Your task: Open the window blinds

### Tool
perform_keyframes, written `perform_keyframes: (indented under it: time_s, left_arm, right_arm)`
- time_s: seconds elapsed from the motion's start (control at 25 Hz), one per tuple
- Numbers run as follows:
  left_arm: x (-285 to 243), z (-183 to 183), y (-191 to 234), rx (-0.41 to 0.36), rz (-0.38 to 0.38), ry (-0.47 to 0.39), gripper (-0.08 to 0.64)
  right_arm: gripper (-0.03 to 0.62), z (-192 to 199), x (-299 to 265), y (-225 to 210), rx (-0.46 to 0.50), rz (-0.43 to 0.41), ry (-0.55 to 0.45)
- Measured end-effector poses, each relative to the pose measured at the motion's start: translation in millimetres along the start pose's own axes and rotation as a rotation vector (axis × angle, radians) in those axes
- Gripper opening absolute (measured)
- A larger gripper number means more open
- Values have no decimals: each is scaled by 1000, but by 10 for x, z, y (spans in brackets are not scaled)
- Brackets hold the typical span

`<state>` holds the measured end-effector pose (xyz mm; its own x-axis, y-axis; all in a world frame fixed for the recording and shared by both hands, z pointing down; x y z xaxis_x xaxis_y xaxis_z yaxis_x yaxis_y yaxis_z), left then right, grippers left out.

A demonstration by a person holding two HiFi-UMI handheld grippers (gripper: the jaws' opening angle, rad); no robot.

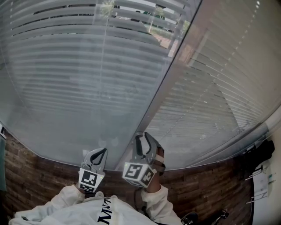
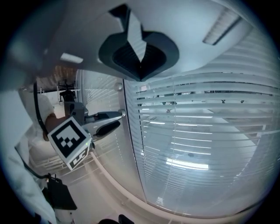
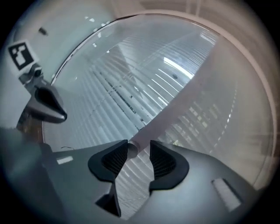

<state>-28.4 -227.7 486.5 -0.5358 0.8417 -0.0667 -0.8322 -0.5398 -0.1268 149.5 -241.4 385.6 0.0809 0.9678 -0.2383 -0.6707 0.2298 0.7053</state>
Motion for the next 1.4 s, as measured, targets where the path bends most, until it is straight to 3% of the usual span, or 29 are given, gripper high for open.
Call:
perform_keyframes:
  time_s: [0.16,0.28,0.4,0.52,0.76,0.88,1.4]
  left_arm:
    - [23,9,6,-1,-6,-2,0]
    - [76,15,-12,2,-8,-6,0]
    - [8,-4,-33,3,-2,-1,0]
    - [-20,-12,-53,4,4,1,0]
    - [9,7,-64,3,2,3,0]
    - [46,10,-60,4,-5,5,0]
    - [41,10,-74,1,-6,7,0]
  right_arm:
    - [138,-4,-47,130,221,-9,84]
    - [144,-16,-43,220,316,-8,112]
    - [129,3,-112,203,360,-23,139]
    - [156,21,-173,185,362,-41,159]
    - [134,39,-217,181,357,-4,162]
    - [130,20,-186,184,292,1,150]
    - [129,87,-177,-5,-336,-107,40]
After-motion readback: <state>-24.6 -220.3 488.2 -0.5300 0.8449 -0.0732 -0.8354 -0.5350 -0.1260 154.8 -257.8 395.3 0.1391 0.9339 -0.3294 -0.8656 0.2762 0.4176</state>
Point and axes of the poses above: the fingertips, and each gripper's own axes: x backward along the fingers, y to its left, z out of its underside, the point moved 9 cm from there along x, backward along the fingers, and after that the axes turned 5 degrees about -z, right-handed, at the moved point
